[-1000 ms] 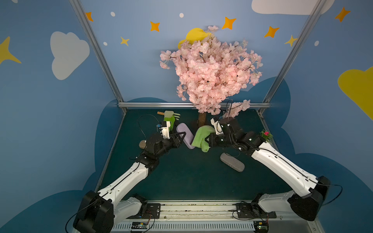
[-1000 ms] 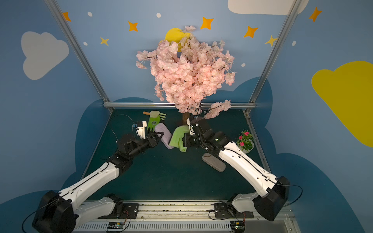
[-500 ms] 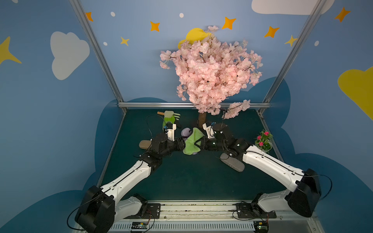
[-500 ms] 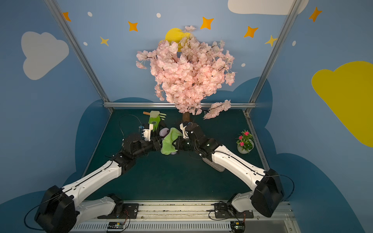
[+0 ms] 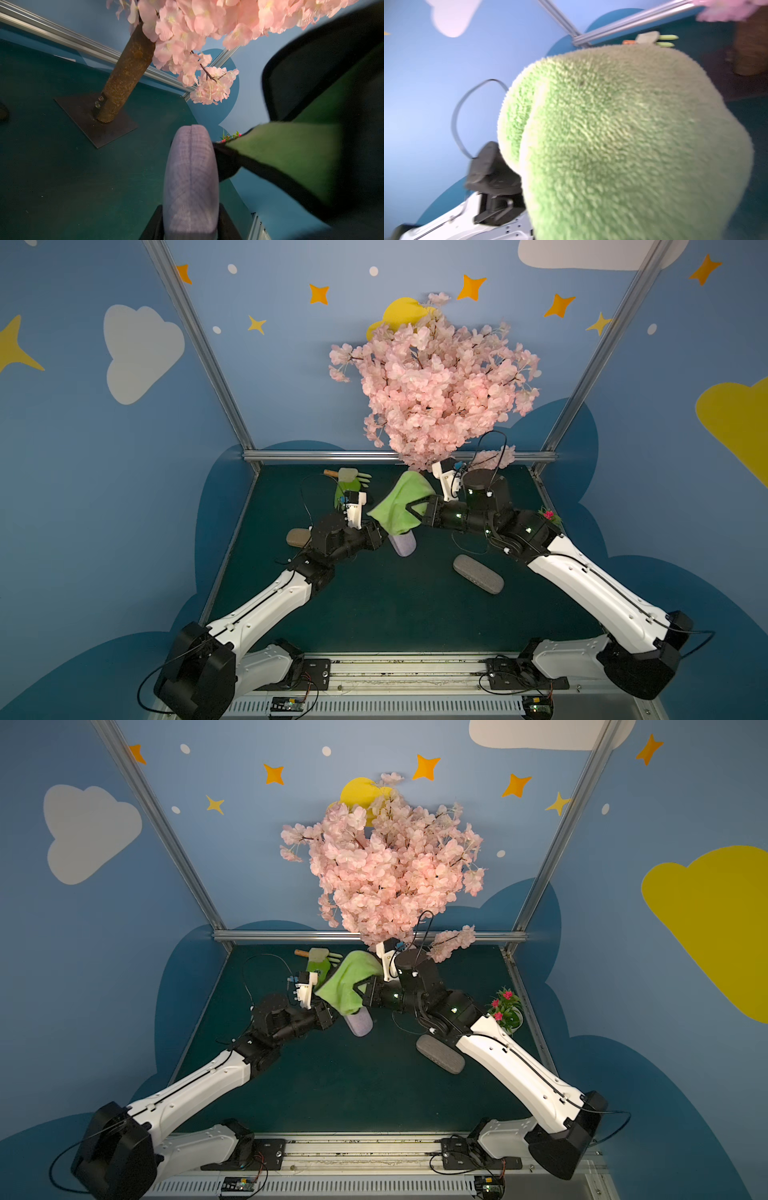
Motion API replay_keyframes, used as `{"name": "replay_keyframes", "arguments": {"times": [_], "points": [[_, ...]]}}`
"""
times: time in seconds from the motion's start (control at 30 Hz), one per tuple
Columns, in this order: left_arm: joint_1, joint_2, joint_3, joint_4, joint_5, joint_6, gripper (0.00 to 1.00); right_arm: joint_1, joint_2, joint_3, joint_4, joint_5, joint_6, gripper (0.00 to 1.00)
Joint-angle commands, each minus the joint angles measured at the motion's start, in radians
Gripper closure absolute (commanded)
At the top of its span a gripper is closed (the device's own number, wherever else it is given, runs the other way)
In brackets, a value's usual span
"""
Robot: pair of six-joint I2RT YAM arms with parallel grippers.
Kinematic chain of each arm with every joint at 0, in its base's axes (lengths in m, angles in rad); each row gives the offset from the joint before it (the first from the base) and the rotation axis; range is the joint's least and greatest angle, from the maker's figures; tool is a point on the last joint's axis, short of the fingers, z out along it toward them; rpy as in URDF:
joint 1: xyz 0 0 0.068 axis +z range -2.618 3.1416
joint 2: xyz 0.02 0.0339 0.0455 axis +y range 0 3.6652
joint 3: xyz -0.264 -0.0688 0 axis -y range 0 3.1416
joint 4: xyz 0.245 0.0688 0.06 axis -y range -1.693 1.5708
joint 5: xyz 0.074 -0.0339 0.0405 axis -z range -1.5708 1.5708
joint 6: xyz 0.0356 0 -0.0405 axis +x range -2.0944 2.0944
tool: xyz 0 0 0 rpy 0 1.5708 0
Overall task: Wipe the eyeglass case
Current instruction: Wipe the dirt from the eyeglass case.
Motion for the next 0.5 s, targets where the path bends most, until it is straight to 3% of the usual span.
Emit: {"name": "replay_keyframes", "arguments": {"times": [0.0,0.13,0.3,0.37,0.47], "points": [[-0.009,0.005,0.032,0.085,0.037,-0.006,0.97,-0.003,0.114,-0.055,0.050,-0.057,0.067,1.00],[0.002,-0.012,0.026,0.123,0.057,-0.013,0.97,-0.077,0.079,-0.266,0.086,-0.121,0.141,1.00],[0.023,-0.026,0.019,0.146,0.109,-0.002,0.97,-0.246,-0.074,-0.518,0.050,-0.132,0.122,1.00],[0.023,-0.023,0.010,0.152,0.117,0.004,0.97,-0.260,-0.114,-0.475,-0.022,-0.104,0.076,1.00],[0.022,-0.008,-0.001,0.168,0.127,-0.001,0.97,-0.228,-0.109,-0.274,-0.120,-0.084,0.058,1.00]]}}
